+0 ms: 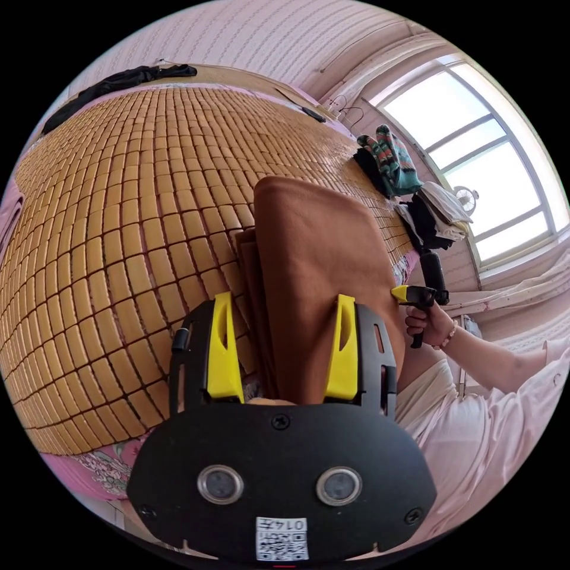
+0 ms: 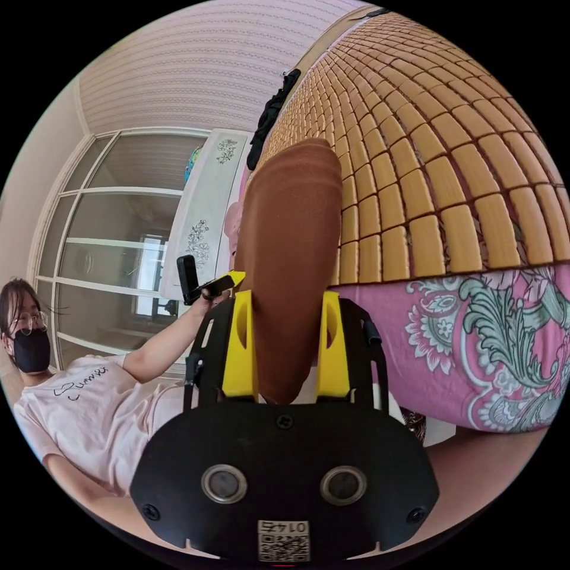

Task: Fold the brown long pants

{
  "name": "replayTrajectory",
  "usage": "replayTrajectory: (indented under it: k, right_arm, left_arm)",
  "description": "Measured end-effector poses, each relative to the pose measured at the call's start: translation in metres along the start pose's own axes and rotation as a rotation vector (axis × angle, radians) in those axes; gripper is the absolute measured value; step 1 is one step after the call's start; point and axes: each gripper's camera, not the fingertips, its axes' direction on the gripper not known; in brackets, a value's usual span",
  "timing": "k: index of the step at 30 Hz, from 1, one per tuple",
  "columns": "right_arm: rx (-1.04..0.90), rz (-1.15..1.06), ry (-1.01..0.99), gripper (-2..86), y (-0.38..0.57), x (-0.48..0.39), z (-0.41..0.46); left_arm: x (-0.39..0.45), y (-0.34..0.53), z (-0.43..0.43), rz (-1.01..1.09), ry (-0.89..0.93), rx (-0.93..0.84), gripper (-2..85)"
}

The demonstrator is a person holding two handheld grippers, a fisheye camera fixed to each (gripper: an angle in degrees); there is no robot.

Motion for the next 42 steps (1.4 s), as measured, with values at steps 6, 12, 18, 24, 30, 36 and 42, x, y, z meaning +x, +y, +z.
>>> replayTrajectory:
  k: [6, 12, 18, 24, 30, 36, 42]
  right_arm:
    - [0.040, 0.021, -0.089, 15.0, 0.008, 0.005, -0.004]
    - [0.077, 0.065, -0.016, 13.6, 0.017, -0.012, 0.000]
    - [0.041, -0.017, 0.114, 8.1, 0.022, -0.051, 0.006]
    - [-0.071, -0.339, 0.290, 6.8, 0.023, -0.145, 0.017]
    - [-0.180, -0.682, 0.444, 6.9, 0.011, -0.238, 0.006]
    - [-0.142, -0.709, 0.541, 7.0, -0.045, -0.263, -0.113]
    - [0.080, -0.574, 0.913, 9.8, -0.139, -0.287, -0.308]
  left_arm:
    - [-0.016, -0.002, 0.006, -0.018, 0.050, 0.035, 22.4]
    - [-0.009, 0.002, 0.012, -0.022, 0.038, 0.037, 18.0]
    - [-0.004, 0.008, 0.026, -0.077, 0.062, 0.023, 14.3]
    - [0.033, 0.034, 0.017, 0.067, -0.072, 0.124, 9.3]
    - [0.065, 0.054, 0.017, -0.016, 0.034, 0.271, 8.5]
    - [0.170, -0.052, 0.041, 0.091, 0.108, 0.371, 8.3]
    - [0.356, -0.253, 0.105, 0.236, 0.176, 0.504, 10.1]
